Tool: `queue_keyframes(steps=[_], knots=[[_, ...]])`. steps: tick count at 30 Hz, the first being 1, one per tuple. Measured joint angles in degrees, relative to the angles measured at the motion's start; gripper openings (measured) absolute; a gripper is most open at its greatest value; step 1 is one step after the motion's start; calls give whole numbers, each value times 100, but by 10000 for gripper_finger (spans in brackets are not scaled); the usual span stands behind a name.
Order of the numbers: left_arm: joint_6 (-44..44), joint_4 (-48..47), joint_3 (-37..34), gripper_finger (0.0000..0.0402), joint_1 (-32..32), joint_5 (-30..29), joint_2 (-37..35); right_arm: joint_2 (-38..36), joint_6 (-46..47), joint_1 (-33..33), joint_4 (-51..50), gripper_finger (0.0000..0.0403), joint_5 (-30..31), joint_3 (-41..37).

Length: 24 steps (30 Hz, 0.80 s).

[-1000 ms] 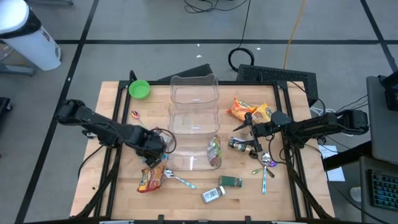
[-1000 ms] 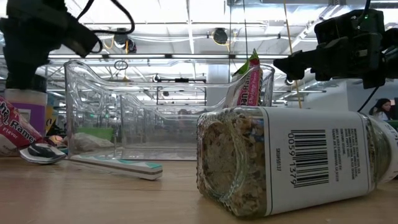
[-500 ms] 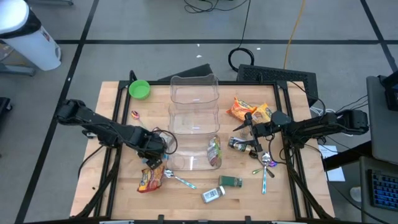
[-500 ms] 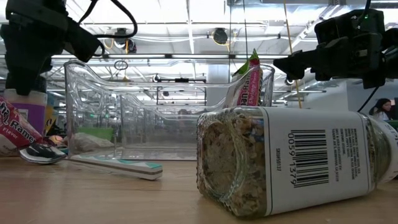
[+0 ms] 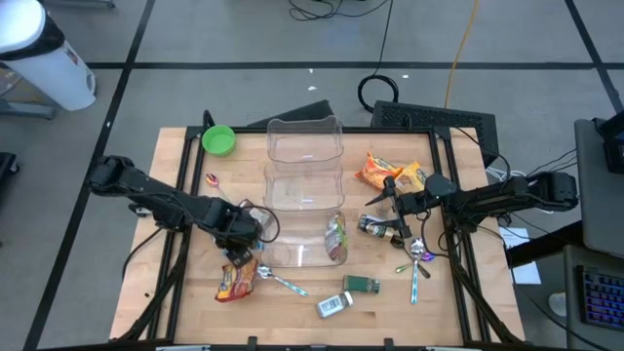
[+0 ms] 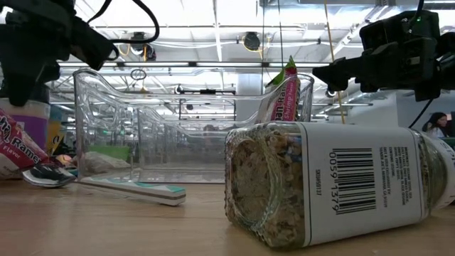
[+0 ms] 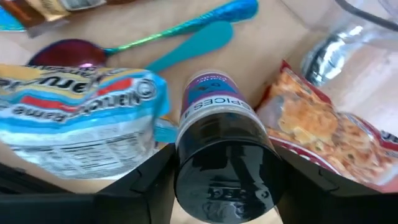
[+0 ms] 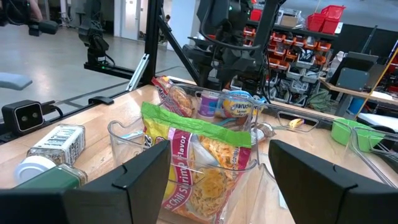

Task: Pick & Place Food Item
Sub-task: Put the purple seasoning bottle into the middle transparent bin

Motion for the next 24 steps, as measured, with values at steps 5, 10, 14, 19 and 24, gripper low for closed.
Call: queue_keyframes(steps=[5, 10, 14, 19, 24], knots=[[20, -5, 0, 229, 50, 410, -2, 0, -17, 0, 1, 263, 1, -1], [31, -11, 0, 221, 154, 745, -2, 0, -20, 0, 6, 263, 2, -2], [94, -19, 0, 214, 274, 873, -2, 0, -19, 1, 48, 263, 2, 0], [250, -24, 0, 214, 423, 1138, -2, 0, -19, 0, 91, 263, 1, -2], [518, -52, 0, 214, 602, 1355, -2, 0, -20, 1, 92, 263, 2, -1]])
